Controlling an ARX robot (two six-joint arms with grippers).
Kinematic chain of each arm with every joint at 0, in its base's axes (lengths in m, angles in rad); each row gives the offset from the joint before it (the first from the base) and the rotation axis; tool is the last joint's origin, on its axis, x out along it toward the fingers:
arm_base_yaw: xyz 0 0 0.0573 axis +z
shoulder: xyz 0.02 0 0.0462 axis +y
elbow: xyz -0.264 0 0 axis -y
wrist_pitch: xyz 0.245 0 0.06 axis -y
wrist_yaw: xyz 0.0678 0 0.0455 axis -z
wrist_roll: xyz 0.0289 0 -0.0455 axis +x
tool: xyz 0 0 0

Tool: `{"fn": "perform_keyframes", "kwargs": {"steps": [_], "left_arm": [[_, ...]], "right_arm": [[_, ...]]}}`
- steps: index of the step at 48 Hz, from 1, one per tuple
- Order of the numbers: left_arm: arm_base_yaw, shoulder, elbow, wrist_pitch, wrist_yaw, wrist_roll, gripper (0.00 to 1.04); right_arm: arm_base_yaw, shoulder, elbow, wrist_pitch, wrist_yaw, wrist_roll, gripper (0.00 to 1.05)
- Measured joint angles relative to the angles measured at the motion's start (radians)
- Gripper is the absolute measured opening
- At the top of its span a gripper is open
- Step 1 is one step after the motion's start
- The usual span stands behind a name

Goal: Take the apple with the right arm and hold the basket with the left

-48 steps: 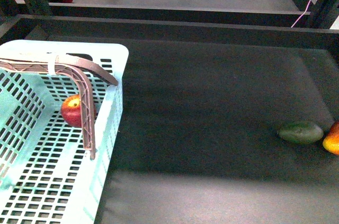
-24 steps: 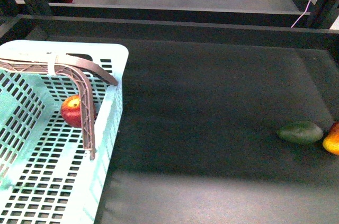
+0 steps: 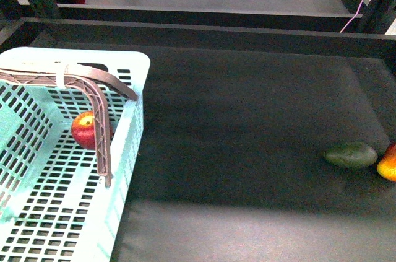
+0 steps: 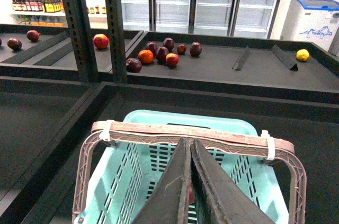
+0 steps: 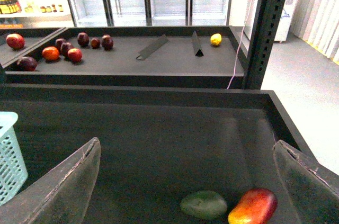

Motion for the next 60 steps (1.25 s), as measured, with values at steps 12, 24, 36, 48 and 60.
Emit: {"fn": "perform_keyframes", "kwargs": {"steps": [12, 24, 36, 48, 60], "left_arm": [[0.000, 0.000, 0.000, 0.000, 0.000, 0.000, 0.03], [0.000, 0.000, 0.000, 0.000, 0.000, 0.000, 0.12], [0.000, 0.000, 0.000, 0.000, 0.000, 0.000, 0.50], [0.000, 0.000, 0.000, 0.000, 0.000, 0.000, 0.94], [0.000, 0.000, 0.000, 0.000, 0.000, 0.002, 0.98]], "right_arm": [[0.000, 0.000, 0.000, 0.000, 0.000, 0.000, 0.96], [0.000, 0.000, 0.000, 0.000, 0.000, 0.000, 0.96], [0.000, 0.000, 0.000, 0.000, 0.000, 0.000, 0.96], [0.000, 0.000, 0.000, 0.000, 0.000, 0.000, 0.96], [0.000, 0.000, 0.000, 0.000, 0.000, 0.000, 0.96]]}}
